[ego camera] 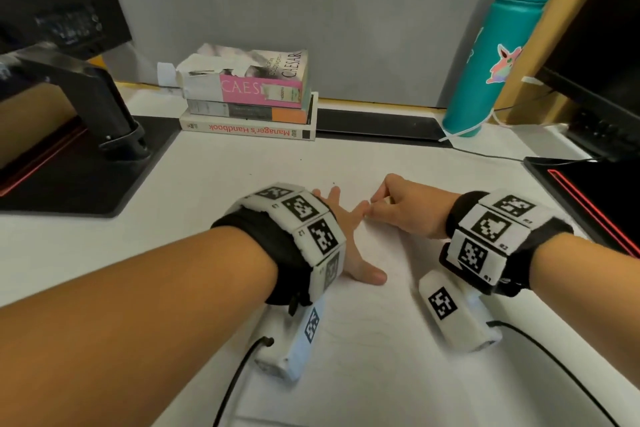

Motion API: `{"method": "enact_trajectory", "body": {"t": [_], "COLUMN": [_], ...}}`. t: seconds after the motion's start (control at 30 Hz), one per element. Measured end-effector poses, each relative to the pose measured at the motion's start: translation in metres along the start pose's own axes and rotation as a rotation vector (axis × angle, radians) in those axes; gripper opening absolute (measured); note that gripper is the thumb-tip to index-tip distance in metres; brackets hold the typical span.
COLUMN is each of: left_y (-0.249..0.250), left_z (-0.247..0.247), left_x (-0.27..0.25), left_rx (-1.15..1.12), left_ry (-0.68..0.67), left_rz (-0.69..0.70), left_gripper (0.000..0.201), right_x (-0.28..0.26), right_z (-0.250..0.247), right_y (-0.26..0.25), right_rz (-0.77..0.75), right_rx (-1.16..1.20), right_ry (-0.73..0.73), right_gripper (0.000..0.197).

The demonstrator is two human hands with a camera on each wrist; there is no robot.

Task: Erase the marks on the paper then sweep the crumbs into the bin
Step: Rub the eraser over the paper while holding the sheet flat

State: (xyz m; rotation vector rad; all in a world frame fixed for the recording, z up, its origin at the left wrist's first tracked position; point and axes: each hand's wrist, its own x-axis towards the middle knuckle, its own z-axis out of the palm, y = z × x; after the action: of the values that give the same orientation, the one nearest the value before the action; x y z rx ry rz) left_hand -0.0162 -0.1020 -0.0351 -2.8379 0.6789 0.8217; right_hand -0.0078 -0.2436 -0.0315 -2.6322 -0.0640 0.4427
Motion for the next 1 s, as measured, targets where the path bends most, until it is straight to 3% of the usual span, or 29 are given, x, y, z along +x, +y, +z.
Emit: {"method": "enact_trajectory", "body": {"t": [0.1, 0.2, 0.33, 0.43, 0.57, 0.7, 0.83, 1.0], "left_y": [0.002, 0.001, 0.000, -0.001, 0.000, 0.000, 0.004, 0.001], "left_z": [0.002, 0.003, 0.003, 0.006, 0.007, 0.006, 0.005, 0.006], "left_x": [0.003, 0.004, 0.007, 0.008, 0.008, 0.007, 0.004, 0.005], "left_rx": [-0.009, -0.011, 0.004, 0.011, -0.008, -0.026, -0.014, -0.019], "left_ry": [0.010, 0.016, 0.016, 0.026, 0.024, 0.036, 0.027, 0.029], "left_rz": [-0.012, -0.007, -0.010, -0.008, -0.033, 0.003, -0.049, -0.031], "left_gripper": [0.113, 0.113, 0.114, 0.116, 0.121, 0.119, 0.121, 0.123], "right_x": [-0.011, -0.009, -0.009, -0.012, -0.003, -0.006, 0.000, -0.004], "right_z": [-0.003, -0.015, -0.004, 0.000, -0.009, 0.000, -0.008, -0.004], "right_y": [-0.006, -0.008, -0.020, -0.022, -0.022, -0.023, -0.019, -0.010], "right_rz": [-0.045, 0.004, -0.060, -0.096, -0.039, -0.119, -0.046, -0.055], "right_rx": [-0.135, -0.183, -0.320, -0.232, -0.310, -0.265, -0.319, -0.263], "right_ry": [-0.084, -0.063, -0.095, -0.193, -0.072, -0.161, -0.058, -0.088], "right_gripper": [0.025, 0.029, 0.011, 0.011, 0.012, 0.013, 0.017, 0.010]}}
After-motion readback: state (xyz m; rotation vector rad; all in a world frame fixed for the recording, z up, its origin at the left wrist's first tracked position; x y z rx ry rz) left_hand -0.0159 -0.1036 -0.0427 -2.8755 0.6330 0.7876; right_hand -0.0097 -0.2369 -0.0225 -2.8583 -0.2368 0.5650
